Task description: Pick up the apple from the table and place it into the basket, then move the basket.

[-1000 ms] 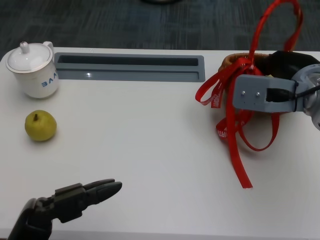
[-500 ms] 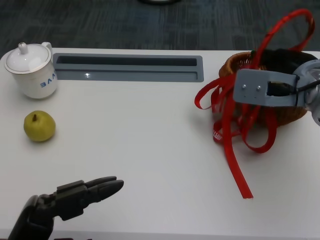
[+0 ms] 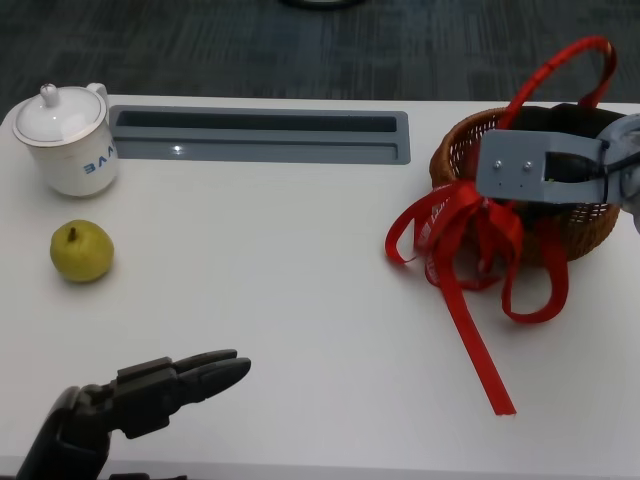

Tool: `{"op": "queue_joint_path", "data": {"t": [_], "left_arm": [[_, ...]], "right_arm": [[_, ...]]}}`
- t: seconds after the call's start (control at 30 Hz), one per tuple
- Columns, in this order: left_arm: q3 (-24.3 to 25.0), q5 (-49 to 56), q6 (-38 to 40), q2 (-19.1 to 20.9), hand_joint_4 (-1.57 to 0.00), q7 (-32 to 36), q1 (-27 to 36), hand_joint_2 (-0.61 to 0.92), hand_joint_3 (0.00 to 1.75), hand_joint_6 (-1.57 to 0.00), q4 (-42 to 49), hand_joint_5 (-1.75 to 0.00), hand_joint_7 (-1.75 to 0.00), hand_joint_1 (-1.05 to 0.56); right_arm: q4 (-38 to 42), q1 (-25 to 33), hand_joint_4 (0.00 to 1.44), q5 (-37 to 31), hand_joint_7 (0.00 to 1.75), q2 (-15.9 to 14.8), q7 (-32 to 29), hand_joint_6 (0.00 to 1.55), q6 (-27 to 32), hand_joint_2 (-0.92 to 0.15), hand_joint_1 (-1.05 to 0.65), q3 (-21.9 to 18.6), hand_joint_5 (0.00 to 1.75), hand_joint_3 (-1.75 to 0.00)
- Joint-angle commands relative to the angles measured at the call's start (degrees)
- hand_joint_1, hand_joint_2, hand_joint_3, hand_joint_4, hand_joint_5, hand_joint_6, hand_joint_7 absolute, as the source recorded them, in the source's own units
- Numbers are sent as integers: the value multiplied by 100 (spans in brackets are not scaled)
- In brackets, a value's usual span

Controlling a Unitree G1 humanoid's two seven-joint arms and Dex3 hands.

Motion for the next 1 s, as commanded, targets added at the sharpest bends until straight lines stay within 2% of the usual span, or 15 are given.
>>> {"op": "queue_joint_path", "data": {"t": [0.03,0.2,0.43,0.73,1.0], "left_arm": [[-43,-103,79,162,-74,-58,-64,73,0,-75,-24,0,0,-50],[-104,-166,145,238,-73,-76,-146,73,0,-75,-20,0,0,-50],[-157,-223,286,240,-74,-86,-152,73,0,-76,-154,0,0,-52],[-120,-153,394,269,-75,-79,-169,72,0,-75,-236,0,0,-50],[-111,-186,434,379,-75,-128,-321,71,0,-75,-175,0,0,-49]], "right_arm": [[-76,-28,8,185,1,-176,140,10,-110,-78,-105,-98,1,0],[-101,70,9,152,1,-300,-64,11,-355,-78,-104,6,1,0],[-127,219,12,464,1,-459,97,13,-529,-74,-94,-198,1,0],[-226,460,14,633,0,-729,184,12,-1072,-77,-99,-273,0,-1],[-371,840,17,1105,1,-960,380,13,-1721,-74,-92,-557,1,0]]}}
